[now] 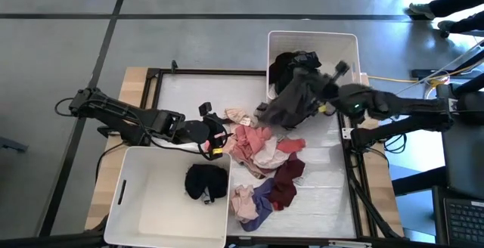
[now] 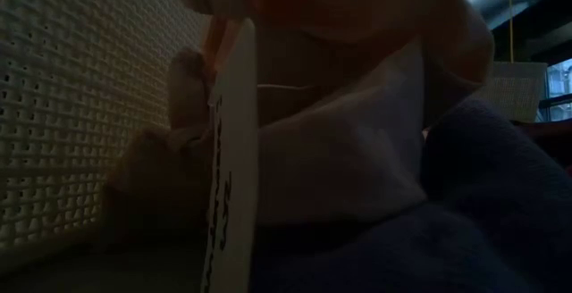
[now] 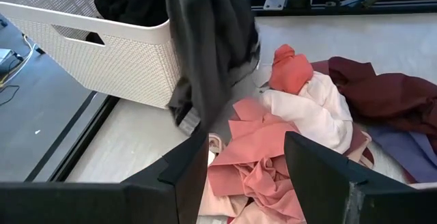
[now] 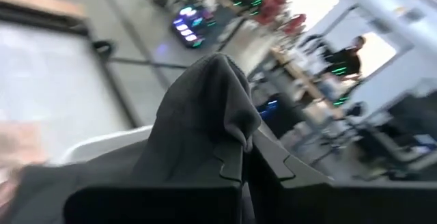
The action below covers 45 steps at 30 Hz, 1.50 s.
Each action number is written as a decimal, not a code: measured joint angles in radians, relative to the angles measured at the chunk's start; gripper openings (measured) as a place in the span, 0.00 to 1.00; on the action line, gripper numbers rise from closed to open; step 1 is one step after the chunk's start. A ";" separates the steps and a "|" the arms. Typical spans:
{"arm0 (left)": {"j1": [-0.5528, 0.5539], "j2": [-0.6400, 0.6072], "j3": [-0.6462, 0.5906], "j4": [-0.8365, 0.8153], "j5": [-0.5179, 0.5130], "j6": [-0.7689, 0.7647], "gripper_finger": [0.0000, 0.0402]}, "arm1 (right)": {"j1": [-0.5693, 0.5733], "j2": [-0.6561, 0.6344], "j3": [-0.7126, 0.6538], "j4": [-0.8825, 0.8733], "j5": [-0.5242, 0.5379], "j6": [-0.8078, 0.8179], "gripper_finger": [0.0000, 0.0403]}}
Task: Sort clothes
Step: Put the gray underwear into the top laundry bin
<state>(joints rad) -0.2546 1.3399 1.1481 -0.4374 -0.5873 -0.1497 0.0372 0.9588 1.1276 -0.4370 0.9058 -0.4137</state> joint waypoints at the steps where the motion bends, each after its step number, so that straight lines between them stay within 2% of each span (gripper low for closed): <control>1: 0.000 0.000 0.000 0.000 0.000 0.000 0.45 | -0.013 0.000 0.023 0.015 0.013 -0.037 0.02; 5: 0.000 0.000 0.000 0.000 0.000 0.000 0.45 | -0.088 0.001 0.131 0.086 0.027 -0.179 0.01; 9: 0.000 0.000 0.000 0.000 0.000 0.000 0.45 | -0.179 0.000 0.224 0.186 -0.010 -0.293 0.03; 16: 0.000 0.000 0.000 0.000 0.000 0.000 0.45 | -0.313 0.034 0.322 0.319 -0.097 -0.417 0.04; 19: 0.000 0.000 0.000 0.000 0.000 0.000 0.45 | -0.366 0.059 0.330 0.302 -0.103 -0.428 0.04; 23: 0.000 0.000 0.000 0.000 0.000 0.000 0.45 | -0.446 0.108 0.330 0.134 -0.106 -0.362 0.04; 26: 0.000 0.000 0.000 0.000 0.000 0.000 0.45 | -0.513 0.159 0.329 -0.040 -0.115 -0.217 0.04; 33: 0.000 0.000 0.000 0.000 0.000 0.000 0.45 | -0.661 0.316 0.329 -0.335 -0.250 0.106 0.04; 38: 0.003 0.000 -0.001 0.051 0.000 0.019 0.45 | -0.717 0.427 0.329 -0.474 -0.270 0.179 0.06; 41: 0.006 -0.001 -0.002 0.061 -0.001 0.020 0.45 | -0.742 0.480 0.329 -0.496 -0.271 0.190 0.11; 45: 0.004 -0.001 -0.001 0.063 0.028 0.034 0.45 | -0.748 0.528 0.329 -0.546 -0.271 0.206 0.26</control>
<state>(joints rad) -0.2505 1.3390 1.1469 -0.3745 -0.5594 -0.1162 -0.7105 1.4864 1.4567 -0.9832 0.6350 -0.2073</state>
